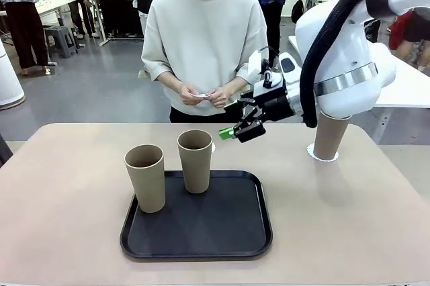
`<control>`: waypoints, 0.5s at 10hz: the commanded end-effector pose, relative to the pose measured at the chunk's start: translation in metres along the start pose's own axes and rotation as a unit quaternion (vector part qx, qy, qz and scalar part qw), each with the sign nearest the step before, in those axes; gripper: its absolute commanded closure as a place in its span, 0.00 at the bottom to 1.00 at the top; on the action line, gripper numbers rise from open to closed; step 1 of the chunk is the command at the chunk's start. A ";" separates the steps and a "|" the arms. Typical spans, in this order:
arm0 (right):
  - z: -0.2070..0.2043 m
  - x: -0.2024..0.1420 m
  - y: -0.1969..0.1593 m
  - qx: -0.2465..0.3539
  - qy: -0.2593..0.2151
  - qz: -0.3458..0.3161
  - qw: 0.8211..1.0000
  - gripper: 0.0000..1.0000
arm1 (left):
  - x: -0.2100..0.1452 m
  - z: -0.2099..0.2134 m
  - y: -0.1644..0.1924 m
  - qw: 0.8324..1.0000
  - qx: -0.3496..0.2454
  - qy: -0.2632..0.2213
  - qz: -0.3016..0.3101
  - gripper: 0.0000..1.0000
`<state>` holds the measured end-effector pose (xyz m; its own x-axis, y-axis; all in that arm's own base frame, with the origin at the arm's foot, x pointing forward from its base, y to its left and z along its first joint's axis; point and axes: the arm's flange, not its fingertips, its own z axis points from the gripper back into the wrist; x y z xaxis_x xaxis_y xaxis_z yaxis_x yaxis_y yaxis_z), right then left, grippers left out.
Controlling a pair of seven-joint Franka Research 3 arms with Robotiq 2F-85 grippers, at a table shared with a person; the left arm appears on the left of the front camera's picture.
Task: Place coasters on the table and set cups on them.
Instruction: Take one Reusable plastic cup from the Flat Tray and place it on a coaster set by the human.
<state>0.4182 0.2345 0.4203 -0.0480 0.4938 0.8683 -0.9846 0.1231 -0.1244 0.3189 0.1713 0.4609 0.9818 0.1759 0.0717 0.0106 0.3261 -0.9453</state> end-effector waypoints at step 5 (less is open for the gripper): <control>-0.018 -0.044 -0.016 0.033 0.033 -0.047 0.998 0.00 | -0.001 0.001 -0.002 1.000 -0.007 -0.002 -0.005 0.00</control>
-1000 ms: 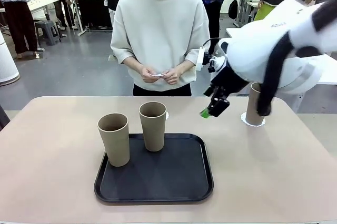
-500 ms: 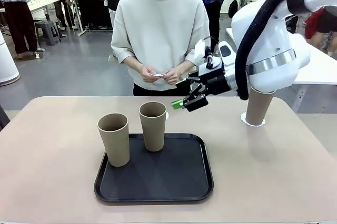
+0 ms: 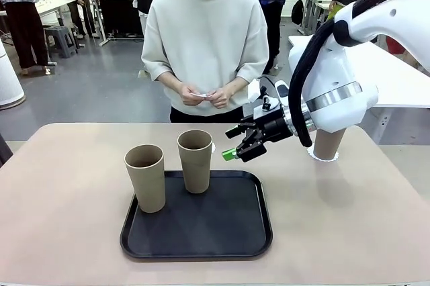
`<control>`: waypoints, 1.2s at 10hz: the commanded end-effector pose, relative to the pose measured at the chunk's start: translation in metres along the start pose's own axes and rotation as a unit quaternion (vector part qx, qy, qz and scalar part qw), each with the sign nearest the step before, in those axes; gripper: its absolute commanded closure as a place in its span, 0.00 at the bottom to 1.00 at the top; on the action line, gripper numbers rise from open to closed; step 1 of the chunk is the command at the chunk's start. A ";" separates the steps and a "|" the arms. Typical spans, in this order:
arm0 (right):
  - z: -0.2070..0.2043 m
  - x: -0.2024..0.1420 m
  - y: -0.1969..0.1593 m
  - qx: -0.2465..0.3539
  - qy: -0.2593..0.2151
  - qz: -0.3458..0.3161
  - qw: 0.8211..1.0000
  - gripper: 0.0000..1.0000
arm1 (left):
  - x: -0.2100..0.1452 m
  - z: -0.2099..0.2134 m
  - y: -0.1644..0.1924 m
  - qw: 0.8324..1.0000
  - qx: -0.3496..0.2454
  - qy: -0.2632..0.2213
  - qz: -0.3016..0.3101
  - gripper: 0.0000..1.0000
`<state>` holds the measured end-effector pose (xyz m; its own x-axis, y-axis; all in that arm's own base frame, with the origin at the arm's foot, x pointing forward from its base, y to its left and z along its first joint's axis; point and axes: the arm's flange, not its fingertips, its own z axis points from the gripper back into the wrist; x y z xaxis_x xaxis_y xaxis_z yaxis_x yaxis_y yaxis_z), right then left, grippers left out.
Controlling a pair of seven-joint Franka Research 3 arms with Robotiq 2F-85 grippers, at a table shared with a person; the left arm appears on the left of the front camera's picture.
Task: Place coasters on the table and set cups on them.
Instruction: Take one Reusable plastic cup from the Flat Tray and place it on a coaster set by the human.
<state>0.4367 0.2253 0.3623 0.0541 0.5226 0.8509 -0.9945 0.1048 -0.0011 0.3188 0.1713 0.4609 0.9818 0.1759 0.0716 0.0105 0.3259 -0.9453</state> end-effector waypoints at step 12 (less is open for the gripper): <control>0.014 -0.031 -0.021 0.062 -0.046 -0.037 0.996 0.00 | -0.001 0.001 -0.002 1.000 -0.007 -0.002 -0.005 0.00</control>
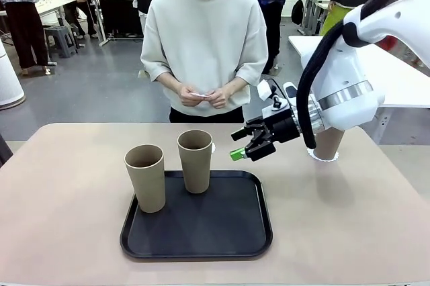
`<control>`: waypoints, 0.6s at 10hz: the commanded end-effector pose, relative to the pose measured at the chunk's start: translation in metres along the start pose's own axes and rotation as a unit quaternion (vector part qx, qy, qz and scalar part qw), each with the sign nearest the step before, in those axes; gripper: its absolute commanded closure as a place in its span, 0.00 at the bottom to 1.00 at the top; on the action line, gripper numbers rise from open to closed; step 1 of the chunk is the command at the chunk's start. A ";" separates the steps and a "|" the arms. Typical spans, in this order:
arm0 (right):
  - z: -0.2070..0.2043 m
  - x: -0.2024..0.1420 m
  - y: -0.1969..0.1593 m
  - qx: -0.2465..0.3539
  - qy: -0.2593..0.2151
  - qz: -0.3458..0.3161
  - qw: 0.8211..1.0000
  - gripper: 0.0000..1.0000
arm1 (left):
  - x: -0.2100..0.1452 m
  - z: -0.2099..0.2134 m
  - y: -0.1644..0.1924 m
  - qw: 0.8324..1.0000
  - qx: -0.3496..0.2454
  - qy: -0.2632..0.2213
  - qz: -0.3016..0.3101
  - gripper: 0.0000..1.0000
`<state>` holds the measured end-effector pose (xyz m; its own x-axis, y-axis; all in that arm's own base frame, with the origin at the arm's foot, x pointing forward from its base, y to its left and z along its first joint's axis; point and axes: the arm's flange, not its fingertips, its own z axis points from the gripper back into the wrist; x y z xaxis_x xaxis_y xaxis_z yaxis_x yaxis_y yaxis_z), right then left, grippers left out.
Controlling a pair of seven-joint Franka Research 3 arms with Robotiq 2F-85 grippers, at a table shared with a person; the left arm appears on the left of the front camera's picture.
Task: Place coasters on the table and set cups on them.
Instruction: Take one Reusable plastic cup from the Flat Tray and place it on a coaster set by the human.
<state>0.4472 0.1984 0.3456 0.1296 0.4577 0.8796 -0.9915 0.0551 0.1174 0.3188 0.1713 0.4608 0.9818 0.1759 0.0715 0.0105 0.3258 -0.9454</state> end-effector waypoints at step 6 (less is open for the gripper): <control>-0.040 -0.036 -0.020 0.018 -0.063 0.060 0.996 0.00 | -0.001 0.001 -0.002 1.000 -0.007 -0.002 -0.005 0.00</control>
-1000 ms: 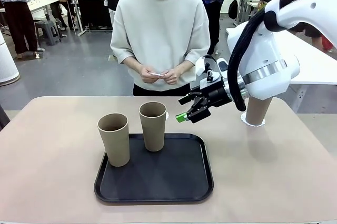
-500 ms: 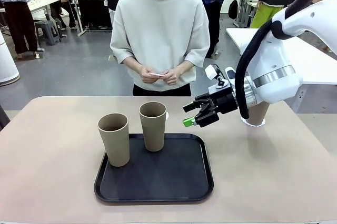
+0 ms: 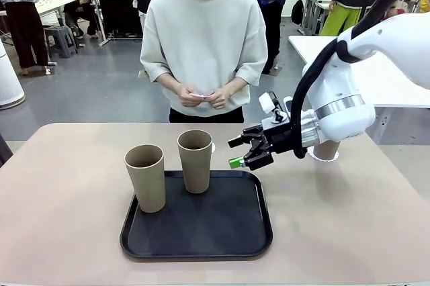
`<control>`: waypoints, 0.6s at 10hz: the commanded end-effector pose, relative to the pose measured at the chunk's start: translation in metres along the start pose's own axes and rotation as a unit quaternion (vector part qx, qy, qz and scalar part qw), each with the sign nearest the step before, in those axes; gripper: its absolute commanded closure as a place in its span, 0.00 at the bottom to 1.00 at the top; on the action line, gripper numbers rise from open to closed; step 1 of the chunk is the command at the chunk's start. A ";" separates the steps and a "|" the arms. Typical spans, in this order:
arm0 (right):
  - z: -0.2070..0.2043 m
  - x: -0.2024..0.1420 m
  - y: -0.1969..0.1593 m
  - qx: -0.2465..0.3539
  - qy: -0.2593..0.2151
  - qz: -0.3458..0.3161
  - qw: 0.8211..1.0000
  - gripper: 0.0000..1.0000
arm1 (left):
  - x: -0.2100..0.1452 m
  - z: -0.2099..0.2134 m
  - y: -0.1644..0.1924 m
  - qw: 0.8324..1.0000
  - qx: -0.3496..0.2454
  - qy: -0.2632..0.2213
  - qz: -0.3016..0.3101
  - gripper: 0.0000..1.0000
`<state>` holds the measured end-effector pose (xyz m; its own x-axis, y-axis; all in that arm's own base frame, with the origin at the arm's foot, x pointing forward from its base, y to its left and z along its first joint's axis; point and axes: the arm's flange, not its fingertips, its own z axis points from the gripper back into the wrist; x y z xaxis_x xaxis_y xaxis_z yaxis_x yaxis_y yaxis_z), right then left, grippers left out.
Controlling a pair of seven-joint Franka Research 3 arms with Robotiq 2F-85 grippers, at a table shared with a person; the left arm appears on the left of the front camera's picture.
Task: Place coasters on the table and set cups on them.
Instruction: Take one Reusable plastic cup from the Flat Tray and place it on a coaster set by the human.
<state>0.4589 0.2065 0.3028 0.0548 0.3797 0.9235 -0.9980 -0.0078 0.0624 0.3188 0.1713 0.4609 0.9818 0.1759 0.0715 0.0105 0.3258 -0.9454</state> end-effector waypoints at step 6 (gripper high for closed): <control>-0.022 -0.019 -0.006 0.019 -0.081 0.026 0.996 0.00 | -0.001 0.001 -0.002 1.000 -0.007 -0.002 -0.005 0.00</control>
<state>0.4596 0.2196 0.2816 0.0123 0.2570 0.9663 -0.9957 -0.0856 0.0354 0.3188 0.1713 0.4609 0.9818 0.1758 0.0715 0.0105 0.3258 -0.9454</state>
